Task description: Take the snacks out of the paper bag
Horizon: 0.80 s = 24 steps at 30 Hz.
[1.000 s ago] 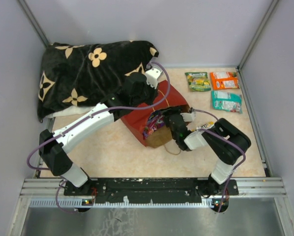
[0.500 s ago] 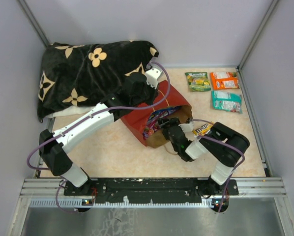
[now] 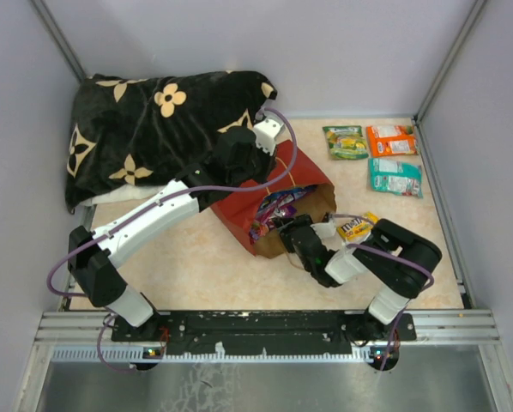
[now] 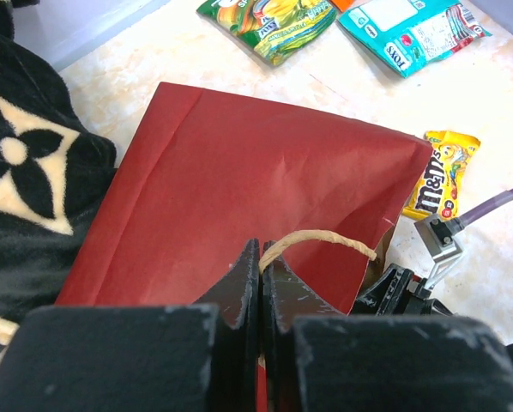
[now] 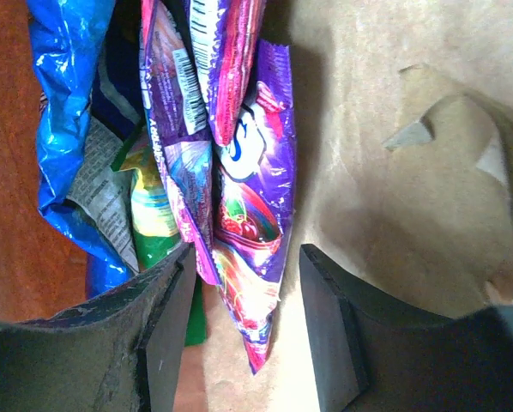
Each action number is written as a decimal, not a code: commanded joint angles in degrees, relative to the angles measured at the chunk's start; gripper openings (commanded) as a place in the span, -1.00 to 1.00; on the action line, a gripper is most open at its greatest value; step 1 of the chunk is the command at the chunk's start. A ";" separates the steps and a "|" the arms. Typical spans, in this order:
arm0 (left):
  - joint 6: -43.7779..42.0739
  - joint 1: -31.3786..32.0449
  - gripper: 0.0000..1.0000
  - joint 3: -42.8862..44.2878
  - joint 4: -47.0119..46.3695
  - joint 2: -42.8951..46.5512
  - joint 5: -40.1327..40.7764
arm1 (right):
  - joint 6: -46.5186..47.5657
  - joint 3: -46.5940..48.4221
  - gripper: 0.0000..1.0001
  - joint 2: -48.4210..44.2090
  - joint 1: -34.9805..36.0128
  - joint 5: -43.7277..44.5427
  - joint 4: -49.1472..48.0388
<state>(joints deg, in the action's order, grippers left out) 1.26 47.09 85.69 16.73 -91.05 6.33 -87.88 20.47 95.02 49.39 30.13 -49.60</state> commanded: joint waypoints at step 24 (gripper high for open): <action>-0.46 -0.33 -1.00 1.58 -1.11 1.02 0.94 | 4.46 2.36 -1.00 -7.48 0.21 -7.40 1.81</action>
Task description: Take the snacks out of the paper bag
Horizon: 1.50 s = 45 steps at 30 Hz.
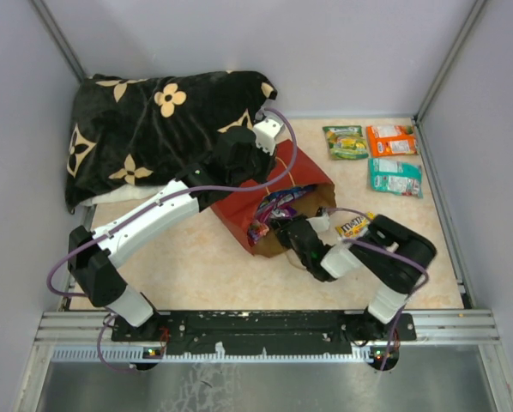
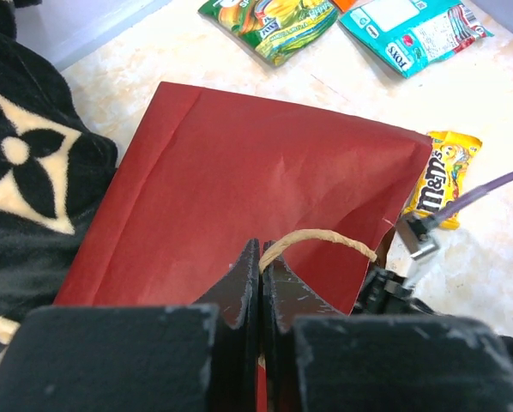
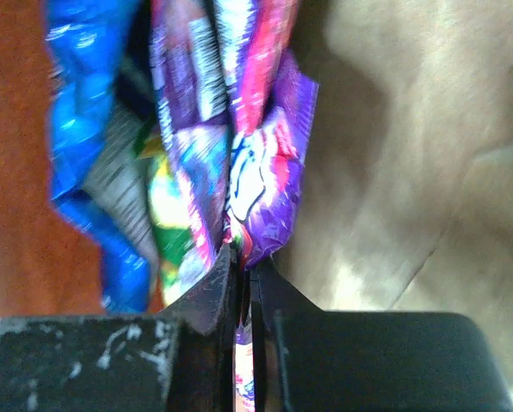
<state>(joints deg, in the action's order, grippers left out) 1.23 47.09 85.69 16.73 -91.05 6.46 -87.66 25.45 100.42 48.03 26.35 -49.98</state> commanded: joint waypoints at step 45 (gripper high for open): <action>-2.20 -0.33 -1.00 1.49 -1.10 4.14 7.35 | 23.15 19.34 -1.00 -31.60 -64.68 -52.78 25.93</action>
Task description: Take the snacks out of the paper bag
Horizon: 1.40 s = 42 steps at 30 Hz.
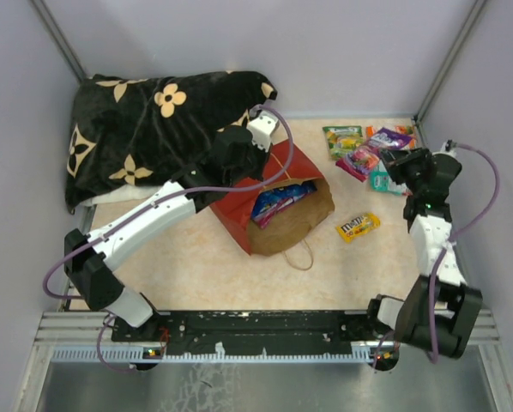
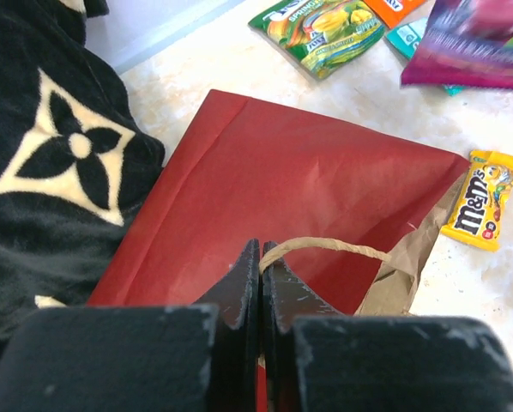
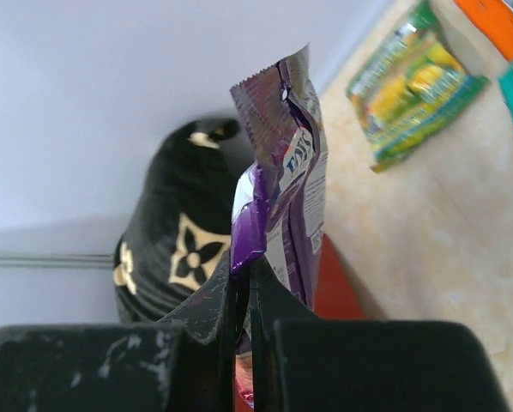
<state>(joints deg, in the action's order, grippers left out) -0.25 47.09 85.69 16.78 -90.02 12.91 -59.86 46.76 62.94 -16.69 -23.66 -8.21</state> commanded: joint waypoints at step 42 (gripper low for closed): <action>6.35 -0.77 -1.00 1.61 5.59 6.61 -4.31 | -1.60 -24.26 0.98 -25.52 28.57 24.95 4.71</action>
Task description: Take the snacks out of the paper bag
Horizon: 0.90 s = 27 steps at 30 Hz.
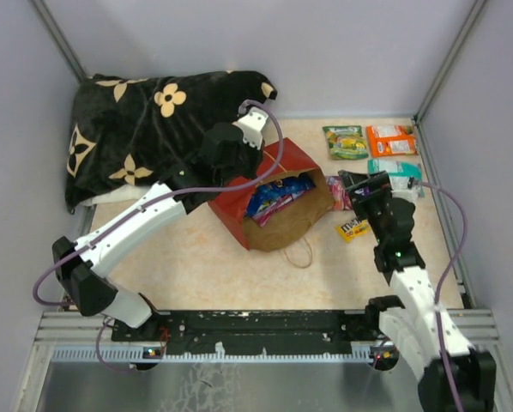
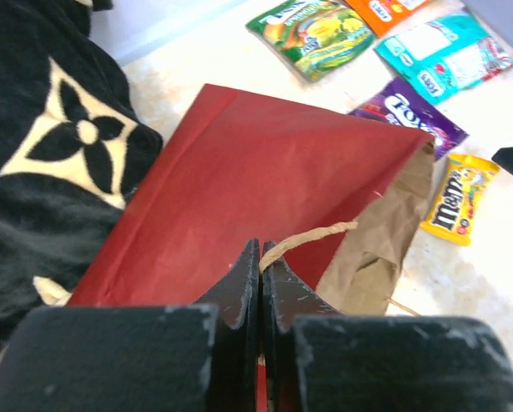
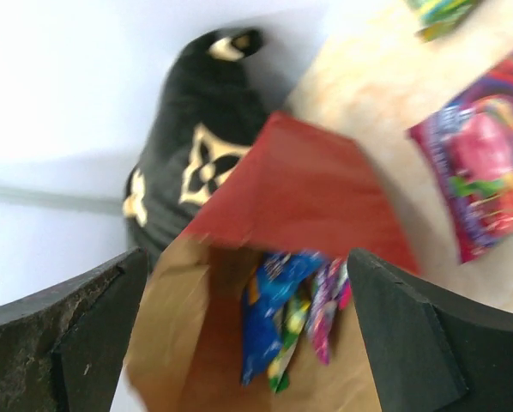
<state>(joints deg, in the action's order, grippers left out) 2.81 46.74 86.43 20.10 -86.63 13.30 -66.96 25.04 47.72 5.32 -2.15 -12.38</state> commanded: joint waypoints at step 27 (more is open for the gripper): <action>3.47 -3.40 -1.00 -10.18 -2.84 8.68 -1.78 | -6.49 -7.30 0.73 33.54 53.98 23.74 -45.88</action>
<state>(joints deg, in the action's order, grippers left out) 5.50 44.21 76.40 19.33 -79.75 12.56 -65.17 20.14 77.82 64.03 20.91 -43.05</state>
